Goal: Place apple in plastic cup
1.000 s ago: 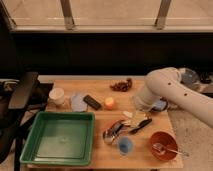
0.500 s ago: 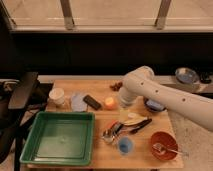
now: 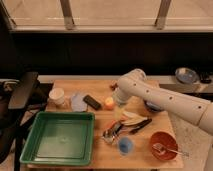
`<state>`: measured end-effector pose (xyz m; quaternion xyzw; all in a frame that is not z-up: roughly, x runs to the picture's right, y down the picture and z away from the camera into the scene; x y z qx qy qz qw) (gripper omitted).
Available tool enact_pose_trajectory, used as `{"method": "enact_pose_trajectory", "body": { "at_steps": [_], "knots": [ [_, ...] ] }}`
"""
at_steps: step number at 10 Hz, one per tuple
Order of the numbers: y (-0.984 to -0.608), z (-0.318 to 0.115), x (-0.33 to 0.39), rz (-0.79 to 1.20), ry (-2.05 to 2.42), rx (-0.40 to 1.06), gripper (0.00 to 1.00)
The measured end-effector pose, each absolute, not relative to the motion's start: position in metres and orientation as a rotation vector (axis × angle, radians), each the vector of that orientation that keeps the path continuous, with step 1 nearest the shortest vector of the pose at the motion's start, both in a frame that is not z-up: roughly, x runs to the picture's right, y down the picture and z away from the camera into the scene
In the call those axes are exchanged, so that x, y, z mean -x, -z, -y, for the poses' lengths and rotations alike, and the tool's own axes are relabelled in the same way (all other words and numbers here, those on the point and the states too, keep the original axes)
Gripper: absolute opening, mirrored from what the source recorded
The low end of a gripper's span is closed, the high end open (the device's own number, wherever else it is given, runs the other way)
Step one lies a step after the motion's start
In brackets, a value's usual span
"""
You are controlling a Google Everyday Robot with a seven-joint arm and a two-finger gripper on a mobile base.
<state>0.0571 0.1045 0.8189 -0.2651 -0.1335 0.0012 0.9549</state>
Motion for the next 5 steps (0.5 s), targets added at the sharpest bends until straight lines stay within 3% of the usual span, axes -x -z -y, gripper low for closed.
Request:
{"method": "enact_pose_trajectory", "body": {
  "at_steps": [5],
  "knots": [
    [-0.866, -0.078, -0.055, 0.278, -0.036, 0.488, 0.80]
  ]
}}
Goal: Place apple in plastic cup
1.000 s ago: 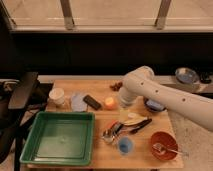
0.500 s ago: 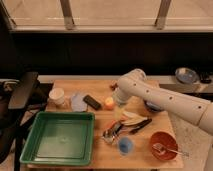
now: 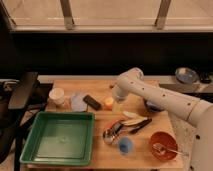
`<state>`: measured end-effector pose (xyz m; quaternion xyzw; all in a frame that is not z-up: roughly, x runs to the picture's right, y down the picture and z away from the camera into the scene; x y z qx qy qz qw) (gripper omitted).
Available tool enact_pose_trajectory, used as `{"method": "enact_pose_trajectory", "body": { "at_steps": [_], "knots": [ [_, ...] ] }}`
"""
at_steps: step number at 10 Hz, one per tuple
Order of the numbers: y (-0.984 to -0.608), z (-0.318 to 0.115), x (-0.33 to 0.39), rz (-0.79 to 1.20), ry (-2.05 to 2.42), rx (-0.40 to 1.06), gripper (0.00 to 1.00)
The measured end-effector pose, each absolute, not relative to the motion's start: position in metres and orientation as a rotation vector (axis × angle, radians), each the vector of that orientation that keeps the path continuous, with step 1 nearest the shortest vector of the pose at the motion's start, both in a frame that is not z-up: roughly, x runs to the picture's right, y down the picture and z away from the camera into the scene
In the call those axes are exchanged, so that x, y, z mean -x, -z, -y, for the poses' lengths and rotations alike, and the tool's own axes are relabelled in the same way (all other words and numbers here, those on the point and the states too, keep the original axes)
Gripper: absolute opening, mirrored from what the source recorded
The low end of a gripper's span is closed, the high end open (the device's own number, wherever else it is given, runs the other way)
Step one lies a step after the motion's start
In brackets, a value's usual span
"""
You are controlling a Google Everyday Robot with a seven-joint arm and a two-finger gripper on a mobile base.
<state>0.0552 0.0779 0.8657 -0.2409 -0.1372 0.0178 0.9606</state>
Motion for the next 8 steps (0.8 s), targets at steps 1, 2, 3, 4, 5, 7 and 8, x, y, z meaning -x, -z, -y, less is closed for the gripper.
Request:
{"method": "enact_pose_trajectory", "body": {
  "at_steps": [1, 2, 3, 4, 5, 7, 8],
  "knots": [
    [-0.8697, -0.0740, -0.0489, 0.290, -0.048, 0.502, 0.80],
    [-0.8702, -0.0734, -0.0455, 0.295, -0.049, 0.510, 0.80],
    [-0.8703, -0.0738, -0.0474, 0.292, -0.051, 0.511, 0.80],
    [-0.8703, -0.0740, -0.0488, 0.291, -0.052, 0.510, 0.80],
    [-0.8702, -0.0738, -0.0471, 0.293, -0.050, 0.511, 0.80],
    [-0.8705, -0.0744, -0.0479, 0.288, -0.051, 0.512, 0.80],
    [-0.8729, -0.0749, -0.0469, 0.280, -0.049, 0.504, 0.80]
  ]
}}
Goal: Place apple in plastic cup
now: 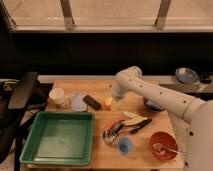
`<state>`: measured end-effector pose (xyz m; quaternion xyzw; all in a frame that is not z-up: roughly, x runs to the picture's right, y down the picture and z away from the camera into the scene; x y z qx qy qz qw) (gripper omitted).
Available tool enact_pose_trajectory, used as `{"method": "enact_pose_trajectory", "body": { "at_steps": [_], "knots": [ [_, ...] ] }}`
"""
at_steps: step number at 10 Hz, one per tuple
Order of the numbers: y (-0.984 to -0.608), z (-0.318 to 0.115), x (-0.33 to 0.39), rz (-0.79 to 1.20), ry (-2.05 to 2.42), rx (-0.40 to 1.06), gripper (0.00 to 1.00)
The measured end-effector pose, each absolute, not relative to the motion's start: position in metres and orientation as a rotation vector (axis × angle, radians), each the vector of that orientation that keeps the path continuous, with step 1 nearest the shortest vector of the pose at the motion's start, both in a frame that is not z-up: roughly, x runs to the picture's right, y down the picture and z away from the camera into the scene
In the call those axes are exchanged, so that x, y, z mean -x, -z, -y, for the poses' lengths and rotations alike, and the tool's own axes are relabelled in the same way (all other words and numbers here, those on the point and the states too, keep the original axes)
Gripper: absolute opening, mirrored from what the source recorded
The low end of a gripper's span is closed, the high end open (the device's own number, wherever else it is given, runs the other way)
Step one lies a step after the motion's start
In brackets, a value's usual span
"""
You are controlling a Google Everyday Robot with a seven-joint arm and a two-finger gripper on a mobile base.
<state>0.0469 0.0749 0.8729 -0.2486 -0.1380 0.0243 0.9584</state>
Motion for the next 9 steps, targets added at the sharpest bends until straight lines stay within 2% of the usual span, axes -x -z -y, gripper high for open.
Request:
{"method": "enact_pose_trajectory", "body": {
  "at_steps": [6, 9],
  "knots": [
    [-0.913, -0.094, -0.030, 0.284, -0.056, 0.508, 0.78],
    [-0.923, -0.103, -0.032, 0.273, -0.052, 0.541, 0.50]
  ]
}}
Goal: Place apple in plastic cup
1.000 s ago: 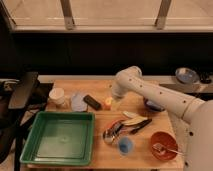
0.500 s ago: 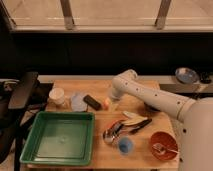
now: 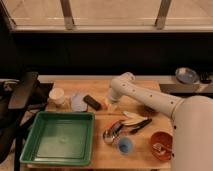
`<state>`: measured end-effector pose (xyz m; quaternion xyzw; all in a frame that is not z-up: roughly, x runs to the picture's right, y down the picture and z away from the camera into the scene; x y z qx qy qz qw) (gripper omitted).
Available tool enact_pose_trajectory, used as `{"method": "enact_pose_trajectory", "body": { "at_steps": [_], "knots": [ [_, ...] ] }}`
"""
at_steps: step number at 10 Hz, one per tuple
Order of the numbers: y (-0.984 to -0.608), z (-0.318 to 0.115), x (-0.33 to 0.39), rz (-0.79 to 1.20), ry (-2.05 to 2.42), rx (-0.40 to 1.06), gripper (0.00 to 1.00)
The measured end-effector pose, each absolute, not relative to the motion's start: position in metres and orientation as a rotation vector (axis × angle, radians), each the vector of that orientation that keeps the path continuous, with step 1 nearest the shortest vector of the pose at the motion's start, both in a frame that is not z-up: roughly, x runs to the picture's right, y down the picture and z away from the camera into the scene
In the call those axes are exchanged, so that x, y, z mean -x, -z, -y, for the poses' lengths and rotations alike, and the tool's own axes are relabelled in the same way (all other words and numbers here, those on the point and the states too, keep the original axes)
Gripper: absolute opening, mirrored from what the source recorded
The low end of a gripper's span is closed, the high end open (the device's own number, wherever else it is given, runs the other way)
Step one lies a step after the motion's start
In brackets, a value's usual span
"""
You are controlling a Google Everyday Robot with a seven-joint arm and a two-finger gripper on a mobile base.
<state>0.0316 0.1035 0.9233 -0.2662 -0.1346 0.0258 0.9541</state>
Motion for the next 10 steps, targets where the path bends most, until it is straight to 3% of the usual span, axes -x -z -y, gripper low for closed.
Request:
{"method": "enact_pose_trajectory", "body": {
  "at_steps": [5, 7, 10],
  "knots": [
    [-0.890, -0.076, -0.044, 0.282, -0.034, 0.566, 0.02],
    [-0.850, -0.057, -0.054, 0.312, -0.029, 0.575, 0.00],
    [-0.801, -0.071, -0.065, 0.330, -0.053, 0.588, 0.00]
  ]
}}
